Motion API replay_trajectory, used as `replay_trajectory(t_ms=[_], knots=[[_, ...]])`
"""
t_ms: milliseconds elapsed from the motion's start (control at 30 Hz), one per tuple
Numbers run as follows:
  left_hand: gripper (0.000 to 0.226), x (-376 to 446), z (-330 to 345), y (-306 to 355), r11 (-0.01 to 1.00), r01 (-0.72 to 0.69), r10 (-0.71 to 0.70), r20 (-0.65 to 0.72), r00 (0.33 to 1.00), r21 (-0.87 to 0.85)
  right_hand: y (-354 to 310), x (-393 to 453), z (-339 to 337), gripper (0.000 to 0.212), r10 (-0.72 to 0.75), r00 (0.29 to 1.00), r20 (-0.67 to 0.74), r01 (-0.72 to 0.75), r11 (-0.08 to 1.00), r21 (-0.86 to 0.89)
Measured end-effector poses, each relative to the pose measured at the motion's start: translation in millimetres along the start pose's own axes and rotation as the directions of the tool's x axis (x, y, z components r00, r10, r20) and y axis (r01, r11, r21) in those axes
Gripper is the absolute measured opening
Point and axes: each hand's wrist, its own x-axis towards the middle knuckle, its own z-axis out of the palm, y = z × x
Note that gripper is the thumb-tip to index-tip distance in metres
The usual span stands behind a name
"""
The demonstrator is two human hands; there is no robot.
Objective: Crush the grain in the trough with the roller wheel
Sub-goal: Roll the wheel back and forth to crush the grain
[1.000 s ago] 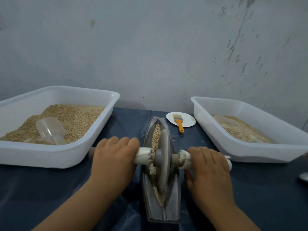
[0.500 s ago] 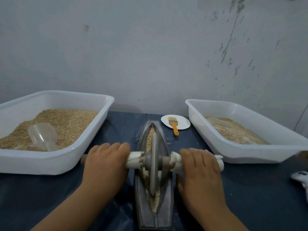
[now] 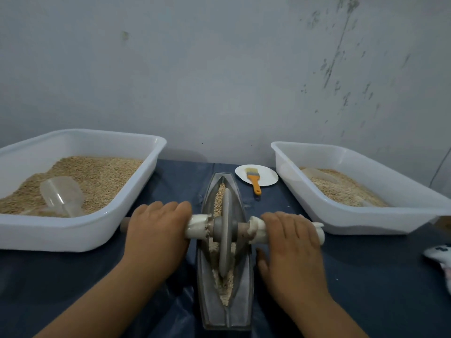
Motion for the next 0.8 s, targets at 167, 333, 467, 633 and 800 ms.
replay_trajectory(t_ms=[167, 333, 467, 633, 800], knots=[[0.026, 11.5, 3.9, 0.9, 0.998, 0.062, -0.063, 0.023, 0.998, 0.025, -3.5, 21.8, -2.2, 0.057, 0.046, 0.984, 0.170, -0.051, 0.998, 0.022], [0.038, -20.4, -4.9, -2.7, 1.000, -0.012, 0.012, -0.033, 0.999, -0.027, -0.4, -11.3, -5.2, 0.067, -0.054, 0.994, -0.094, 0.057, 0.998, 0.027], [0.040, -16.4, -4.3, -3.6, 1.000, 0.000, 0.000, -0.008, 1.000, -0.008, 0.5, -4.6, -4.1, 0.067, -0.066, 0.994, -0.085, 0.066, 0.998, 0.005], [0.035, 3.2, 0.6, 0.6, 0.998, 0.051, -0.052, 0.017, 0.998, 0.044, -5.7, 18.3, -4.0, 0.061, 0.035, 0.996, 0.087, -0.039, 0.998, 0.047], [0.040, -12.9, -6.1, -0.7, 1.000, -0.009, 0.009, -0.031, 0.999, 0.007, -0.7, -10.8, -5.1, 0.070, -0.026, 0.999, -0.032, 0.028, 0.997, 0.068]])
